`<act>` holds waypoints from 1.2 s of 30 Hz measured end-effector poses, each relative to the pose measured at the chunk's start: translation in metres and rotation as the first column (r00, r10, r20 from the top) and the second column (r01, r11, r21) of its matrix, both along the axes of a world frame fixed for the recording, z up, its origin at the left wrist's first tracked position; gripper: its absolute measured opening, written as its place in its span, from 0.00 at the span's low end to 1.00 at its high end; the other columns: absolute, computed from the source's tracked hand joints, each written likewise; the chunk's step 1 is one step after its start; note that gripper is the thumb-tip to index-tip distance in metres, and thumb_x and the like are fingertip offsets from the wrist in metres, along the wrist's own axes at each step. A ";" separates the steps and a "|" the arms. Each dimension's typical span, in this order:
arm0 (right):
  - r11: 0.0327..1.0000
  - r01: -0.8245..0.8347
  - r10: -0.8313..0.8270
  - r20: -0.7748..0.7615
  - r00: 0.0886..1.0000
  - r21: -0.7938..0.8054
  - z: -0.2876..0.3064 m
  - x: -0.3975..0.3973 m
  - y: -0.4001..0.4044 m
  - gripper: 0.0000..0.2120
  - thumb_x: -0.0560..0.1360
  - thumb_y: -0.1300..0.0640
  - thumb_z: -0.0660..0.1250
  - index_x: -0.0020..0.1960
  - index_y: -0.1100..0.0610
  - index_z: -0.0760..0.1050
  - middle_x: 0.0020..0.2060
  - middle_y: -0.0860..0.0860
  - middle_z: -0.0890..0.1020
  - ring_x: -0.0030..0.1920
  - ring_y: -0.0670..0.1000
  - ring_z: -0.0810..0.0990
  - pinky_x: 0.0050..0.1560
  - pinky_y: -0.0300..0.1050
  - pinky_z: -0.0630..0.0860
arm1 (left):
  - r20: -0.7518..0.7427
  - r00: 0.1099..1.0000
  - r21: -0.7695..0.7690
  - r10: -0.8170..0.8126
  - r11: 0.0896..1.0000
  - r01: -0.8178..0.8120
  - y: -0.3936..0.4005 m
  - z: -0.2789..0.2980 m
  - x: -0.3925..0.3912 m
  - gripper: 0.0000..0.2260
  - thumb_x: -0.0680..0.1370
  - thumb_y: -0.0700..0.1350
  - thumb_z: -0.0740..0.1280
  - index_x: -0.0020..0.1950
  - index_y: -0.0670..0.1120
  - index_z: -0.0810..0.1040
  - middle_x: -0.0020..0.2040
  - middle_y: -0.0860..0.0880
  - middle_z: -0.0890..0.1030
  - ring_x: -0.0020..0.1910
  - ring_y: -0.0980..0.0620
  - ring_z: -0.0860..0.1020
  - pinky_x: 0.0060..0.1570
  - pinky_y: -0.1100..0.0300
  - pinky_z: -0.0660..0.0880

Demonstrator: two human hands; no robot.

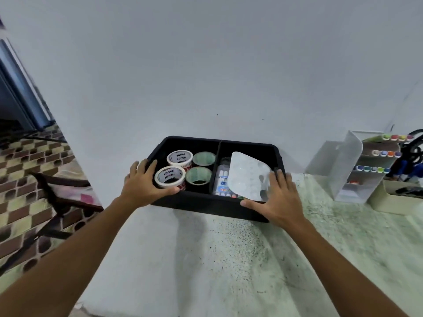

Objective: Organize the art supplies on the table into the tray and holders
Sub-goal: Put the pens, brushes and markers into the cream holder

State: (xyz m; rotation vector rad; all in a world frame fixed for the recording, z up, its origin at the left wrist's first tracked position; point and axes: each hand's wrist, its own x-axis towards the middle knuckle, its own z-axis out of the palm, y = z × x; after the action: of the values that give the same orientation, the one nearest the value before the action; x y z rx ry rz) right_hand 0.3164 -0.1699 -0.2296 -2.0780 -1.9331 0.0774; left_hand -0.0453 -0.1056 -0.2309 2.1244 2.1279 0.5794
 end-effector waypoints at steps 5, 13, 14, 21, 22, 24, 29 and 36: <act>0.995 0.069 -0.069 0.002 0.998 -0.066 0.004 -0.003 -0.006 0.73 0.49 0.12 0.38 0.78 0.62 0.45 0.78 0.61 0.46 0.77 0.61 0.42 0.76 0.56 0.45 | 0.042 0.999 -0.193 -0.013 0.981 0.021 0.014 0.005 -0.013 0.68 0.47 0.83 0.61 0.78 0.48 0.48 0.75 0.42 0.57 0.73 0.38 0.56 0.68 0.41 0.63; 0.992 0.047 -0.042 0.037 0.998 -0.116 0.019 -0.007 -0.018 0.64 0.59 0.17 0.48 0.77 0.65 0.50 0.77 0.62 0.50 0.78 0.59 0.47 0.76 0.52 0.48 | 0.062 0.998 -0.236 0.001 0.972 0.013 0.019 0.008 -0.013 0.69 0.41 0.84 0.61 0.74 0.46 0.58 0.70 0.42 0.66 0.69 0.40 0.64 0.65 0.45 0.69; 0.992 0.038 -0.033 0.042 0.999 -0.122 0.022 -0.007 -0.019 0.63 0.60 0.18 0.49 0.77 0.65 0.51 0.77 0.63 0.50 0.78 0.59 0.47 0.76 0.52 0.47 | 0.057 0.998 -0.234 0.002 0.972 0.011 0.018 0.008 -0.013 0.69 0.41 0.84 0.61 0.74 0.46 0.59 0.70 0.42 0.66 0.69 0.40 0.65 0.65 0.45 0.69; 0.990 0.033 -0.030 0.023 0.999 -0.136 0.028 0.006 -0.030 0.60 0.64 0.21 0.54 0.77 0.66 0.51 0.77 0.63 0.49 0.78 0.58 0.46 0.76 0.51 0.46 | 0.026 1.000 -0.220 -0.004 0.975 0.009 0.009 0.009 0.002 0.67 0.42 0.84 0.60 0.71 0.44 0.63 0.68 0.41 0.68 0.67 0.39 0.68 0.64 0.44 0.71; 0.990 0.030 -0.026 0.032 0.999 -0.140 0.029 0.009 -0.033 0.58 0.65 0.21 0.54 0.77 0.66 0.52 0.77 0.63 0.49 0.78 0.58 0.47 0.76 0.51 0.46 | 0.025 1.000 -0.219 -0.005 0.976 0.010 0.007 0.008 0.006 0.67 0.41 0.84 0.60 0.71 0.44 0.63 0.68 0.41 0.69 0.67 0.39 0.68 0.63 0.44 0.71; 0.990 0.014 -0.007 0.047 0.999 -0.139 0.033 0.016 -0.040 0.55 0.67 0.23 0.55 0.76 0.66 0.56 0.77 0.63 0.50 0.78 0.59 0.47 0.76 0.50 0.46 | 0.024 1.000 -0.220 -0.007 0.975 0.012 0.004 0.009 0.015 0.68 0.41 0.84 0.60 0.71 0.44 0.62 0.68 0.41 0.68 0.67 0.40 0.68 0.64 0.44 0.71; 0.991 0.061 -0.059 0.019 0.998 -0.116 0.023 0.044 -0.046 0.63 0.60 0.18 0.51 0.77 0.65 0.51 0.78 0.60 0.50 0.78 0.56 0.47 0.75 0.51 0.50 | 0.024 1.000 -0.223 -0.013 0.975 0.018 -0.007 0.010 0.042 0.68 0.40 0.85 0.59 0.71 0.43 0.63 0.69 0.41 0.68 0.68 0.40 0.67 0.64 0.45 0.71; 0.987 0.113 -0.114 -0.004 0.993 -0.115 0.012 0.085 -0.055 0.67 0.55 0.15 0.50 0.78 0.62 0.48 0.78 0.57 0.49 0.78 0.55 0.47 0.74 0.53 0.54 | 0.057 0.998 -0.199 -0.027 0.979 0.038 -0.022 0.009 0.083 0.65 0.43 0.82 0.62 0.69 0.42 0.64 0.68 0.41 0.67 0.67 0.40 0.67 0.64 0.46 0.70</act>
State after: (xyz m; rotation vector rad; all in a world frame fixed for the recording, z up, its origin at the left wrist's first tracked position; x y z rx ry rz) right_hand 0.4010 -0.2247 -0.2171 -2.2517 -1.8399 0.1782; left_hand 0.0374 -0.1279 -0.2216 2.0082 2.0246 0.3952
